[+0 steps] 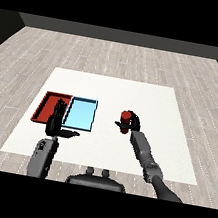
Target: Pick the red can and put it in the red box
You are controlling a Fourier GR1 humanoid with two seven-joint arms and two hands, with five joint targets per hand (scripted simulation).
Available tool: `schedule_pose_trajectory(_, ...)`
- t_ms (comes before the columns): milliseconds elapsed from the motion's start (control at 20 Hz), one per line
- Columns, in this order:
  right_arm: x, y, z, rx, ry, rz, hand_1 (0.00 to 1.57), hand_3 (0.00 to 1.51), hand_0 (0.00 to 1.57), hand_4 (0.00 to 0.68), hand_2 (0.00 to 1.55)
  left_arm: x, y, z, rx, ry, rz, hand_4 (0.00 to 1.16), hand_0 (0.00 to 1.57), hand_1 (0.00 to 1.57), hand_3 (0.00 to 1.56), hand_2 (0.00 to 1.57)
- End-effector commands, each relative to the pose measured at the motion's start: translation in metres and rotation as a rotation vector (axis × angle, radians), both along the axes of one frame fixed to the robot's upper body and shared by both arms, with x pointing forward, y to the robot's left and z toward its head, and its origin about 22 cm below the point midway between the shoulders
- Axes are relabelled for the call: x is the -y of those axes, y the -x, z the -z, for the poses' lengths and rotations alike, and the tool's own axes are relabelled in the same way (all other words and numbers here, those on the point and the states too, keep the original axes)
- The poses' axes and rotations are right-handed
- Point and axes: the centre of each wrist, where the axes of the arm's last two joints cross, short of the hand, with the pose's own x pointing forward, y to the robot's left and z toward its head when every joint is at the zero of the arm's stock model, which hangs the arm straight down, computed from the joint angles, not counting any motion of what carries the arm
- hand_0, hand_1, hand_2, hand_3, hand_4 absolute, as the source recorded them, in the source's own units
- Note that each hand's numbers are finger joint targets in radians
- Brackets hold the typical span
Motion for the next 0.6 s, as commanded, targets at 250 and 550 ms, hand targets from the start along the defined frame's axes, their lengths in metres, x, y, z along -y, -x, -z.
schedule_pose_trajectory(250, 0.004, 0.0, -0.019, 0.137, 0.037, -0.035, 1.43, 1.37, 1.43, 0.623, 1.43, -0.002, 0.004, -0.019, 0.007, -0.018, 0.031, 0.0, 0.0, 0.0, 0.0, 0.0)
schedule_pose_trajectory(550, 0.003, 0.011, -0.041, 0.206, 0.053, -0.033, 1.44, 1.38, 1.44, 0.622, 1.43, 0.029, -0.013, -0.019, -0.016, -0.016, 0.074, 0.0, 0.0, 0.0, 0.0, 0.0)
